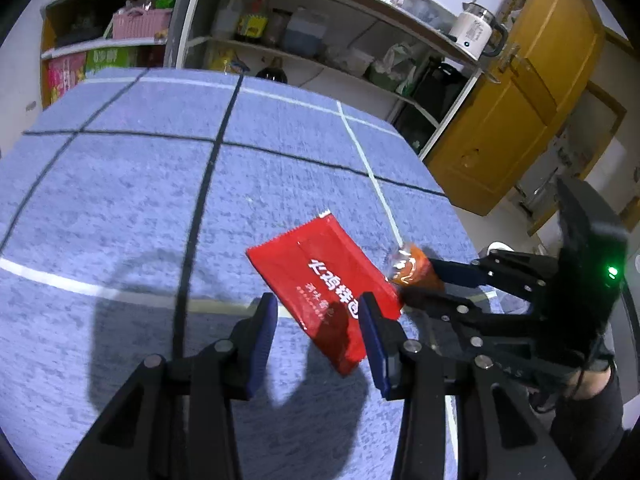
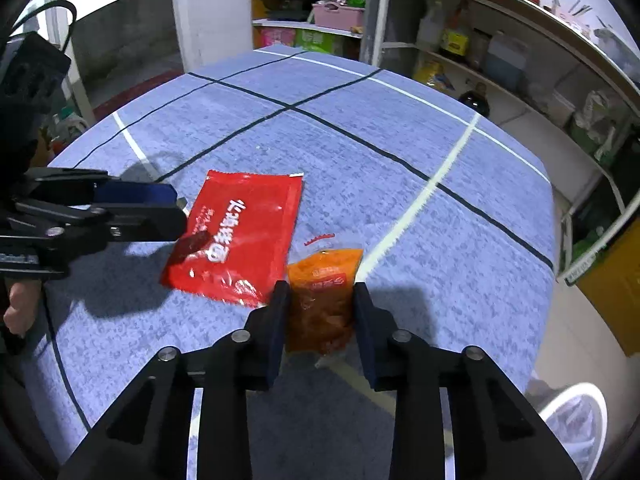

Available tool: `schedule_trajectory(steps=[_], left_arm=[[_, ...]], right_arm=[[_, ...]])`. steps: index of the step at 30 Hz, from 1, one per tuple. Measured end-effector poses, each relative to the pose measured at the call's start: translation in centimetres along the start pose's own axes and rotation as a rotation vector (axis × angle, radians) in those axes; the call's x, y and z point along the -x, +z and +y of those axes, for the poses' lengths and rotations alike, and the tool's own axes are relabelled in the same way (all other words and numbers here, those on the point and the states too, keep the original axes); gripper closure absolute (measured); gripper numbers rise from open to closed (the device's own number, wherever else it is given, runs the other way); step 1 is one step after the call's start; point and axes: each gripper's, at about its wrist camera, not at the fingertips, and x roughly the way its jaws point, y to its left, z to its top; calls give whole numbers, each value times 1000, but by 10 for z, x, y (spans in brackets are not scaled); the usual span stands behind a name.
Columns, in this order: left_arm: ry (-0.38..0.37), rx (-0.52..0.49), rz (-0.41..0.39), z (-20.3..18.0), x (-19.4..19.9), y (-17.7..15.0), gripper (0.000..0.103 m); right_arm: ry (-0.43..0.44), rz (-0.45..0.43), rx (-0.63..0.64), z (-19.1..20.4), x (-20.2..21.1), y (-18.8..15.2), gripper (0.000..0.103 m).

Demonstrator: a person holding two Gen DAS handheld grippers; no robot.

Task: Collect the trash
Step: 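Grasp the red packet with the left tool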

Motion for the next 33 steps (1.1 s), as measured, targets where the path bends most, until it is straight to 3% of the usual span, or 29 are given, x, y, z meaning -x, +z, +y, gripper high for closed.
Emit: schedule_trajectory(steps=[4,8,11,14,18,22,26,31,33], left_arm=[[35,-7,-9,-8,-8,3,54],[51,-22,-27,-25,-16,3,26],[111,-77,-22,-42,-26,4,21],[132,-75,-21,-45,-31,8,21],[222,-136,1,-59,-39,8,21],[307,-206,11,-71,-44,5,42],[320,-214,-2,-73,-42,5,68],[264,-217,-17,-73,-37,5,89],[228,-202,-39,-73,-31,4,93]], right_arm=[[-26,-2,-46,-9,10,-9,74],[-34,-18,-96,-22,22,-17,73],[-47,-39,-139,-33,37,-24,73],[-57,-58,-174,-43,52,-33,73],[-86,-66,-204,-51,66,-44,73],[-106,-71,-217,-56,79,-56,73],[-122,-78,-231,-58,91,-66,73],[-140,-84,-255,-65,101,-77,73],[-145,-87,-262,-68,104,-79,73]])
